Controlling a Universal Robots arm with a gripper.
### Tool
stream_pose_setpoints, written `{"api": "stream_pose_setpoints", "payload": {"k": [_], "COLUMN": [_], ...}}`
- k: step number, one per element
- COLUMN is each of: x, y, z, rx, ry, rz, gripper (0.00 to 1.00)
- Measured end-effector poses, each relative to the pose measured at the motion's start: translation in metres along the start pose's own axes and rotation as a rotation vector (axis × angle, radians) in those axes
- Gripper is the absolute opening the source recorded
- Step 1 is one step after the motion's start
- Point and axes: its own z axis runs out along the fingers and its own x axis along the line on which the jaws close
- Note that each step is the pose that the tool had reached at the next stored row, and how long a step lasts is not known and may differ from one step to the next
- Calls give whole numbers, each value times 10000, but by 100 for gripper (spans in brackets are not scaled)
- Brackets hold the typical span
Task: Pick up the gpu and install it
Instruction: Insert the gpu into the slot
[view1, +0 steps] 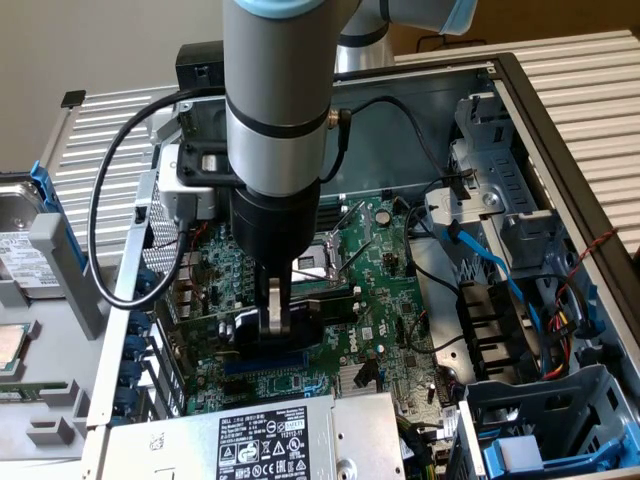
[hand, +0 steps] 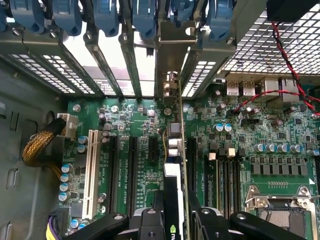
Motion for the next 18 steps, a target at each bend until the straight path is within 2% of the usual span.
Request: {"api": "stream_pose_setpoints", "payload": {"k": [3,12,14,17,18], "x": [0,0,1,0,0], "y": [1,1,1,1,1], "z": [1,0,1,1,1], "rx": [3,3,48,187,214], "ry": [-21,-21,-22,-15,-13], "rz": [107,107,105,101,99], "gripper": [29,29,29,29,29]}}
